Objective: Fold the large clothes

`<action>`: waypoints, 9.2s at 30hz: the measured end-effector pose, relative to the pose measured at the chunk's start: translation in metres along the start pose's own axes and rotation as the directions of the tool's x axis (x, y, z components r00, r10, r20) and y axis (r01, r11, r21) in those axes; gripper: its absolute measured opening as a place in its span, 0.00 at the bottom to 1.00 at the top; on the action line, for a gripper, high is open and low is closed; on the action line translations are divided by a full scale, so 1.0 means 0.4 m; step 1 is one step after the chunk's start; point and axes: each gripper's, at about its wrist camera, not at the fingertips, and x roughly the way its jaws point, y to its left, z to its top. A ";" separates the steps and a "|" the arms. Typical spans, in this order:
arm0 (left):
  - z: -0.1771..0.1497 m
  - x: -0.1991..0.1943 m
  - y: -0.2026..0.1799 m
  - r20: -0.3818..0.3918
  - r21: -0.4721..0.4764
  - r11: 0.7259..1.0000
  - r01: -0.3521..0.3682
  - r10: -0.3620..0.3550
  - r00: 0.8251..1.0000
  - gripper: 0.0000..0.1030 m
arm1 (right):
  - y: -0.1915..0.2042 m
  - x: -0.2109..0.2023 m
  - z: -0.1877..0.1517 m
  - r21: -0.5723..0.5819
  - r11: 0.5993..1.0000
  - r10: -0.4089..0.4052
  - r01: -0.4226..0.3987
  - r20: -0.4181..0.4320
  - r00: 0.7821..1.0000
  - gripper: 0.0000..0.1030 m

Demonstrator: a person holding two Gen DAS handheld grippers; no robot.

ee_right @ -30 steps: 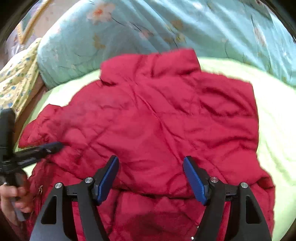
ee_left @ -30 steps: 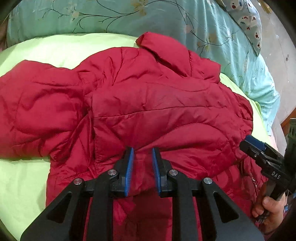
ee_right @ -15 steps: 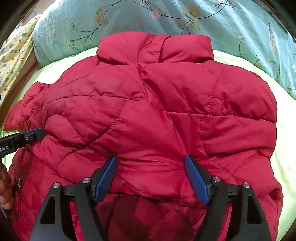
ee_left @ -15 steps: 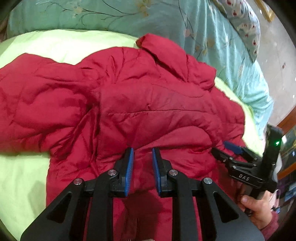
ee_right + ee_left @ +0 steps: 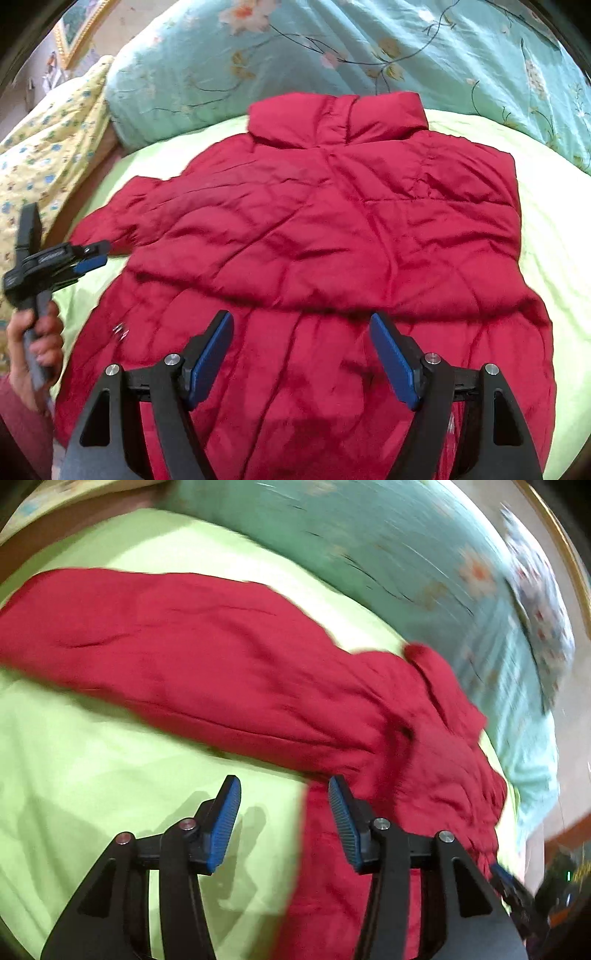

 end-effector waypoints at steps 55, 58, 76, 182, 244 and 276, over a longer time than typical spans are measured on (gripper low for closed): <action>0.156 -0.218 0.039 0.361 0.039 0.988 0.148 -0.152 0.920 0.11 | -0.004 -0.158 -0.102 0.121 0.990 0.072 -0.077 0.049 0.996 0.76; 0.131 -0.204 -0.036 0.328 0.113 0.976 0.187 -0.214 0.920 0.11 | -0.021 -0.171 -0.101 0.143 0.986 0.075 -0.083 0.061 0.995 0.76; -0.029 -0.101 -0.399 0.114 0.338 0.872 0.354 -0.411 0.904 0.11 | -0.110 -0.207 -0.103 0.253 0.957 0.121 -0.145 0.107 0.987 0.76; -0.132 0.080 -0.369 -0.096 0.383 0.914 0.138 -0.109 0.989 0.38 | -0.255 0.125 0.057 0.178 0.971 -0.163 0.162 -0.010 0.987 0.53; -0.465 -0.265 0.002 -0.216 0.304 0.952 0.025 0.043 0.975 0.61 | -0.215 -0.385 -0.489 0.247 0.968 -0.018 0.055 -0.149 0.989 0.36; -0.437 -0.427 -0.071 -0.164 0.303 0.902 0.307 -0.267 0.949 0.15 | -0.217 -0.491 -0.472 0.252 0.938 0.224 -0.237 0.081 0.971 0.24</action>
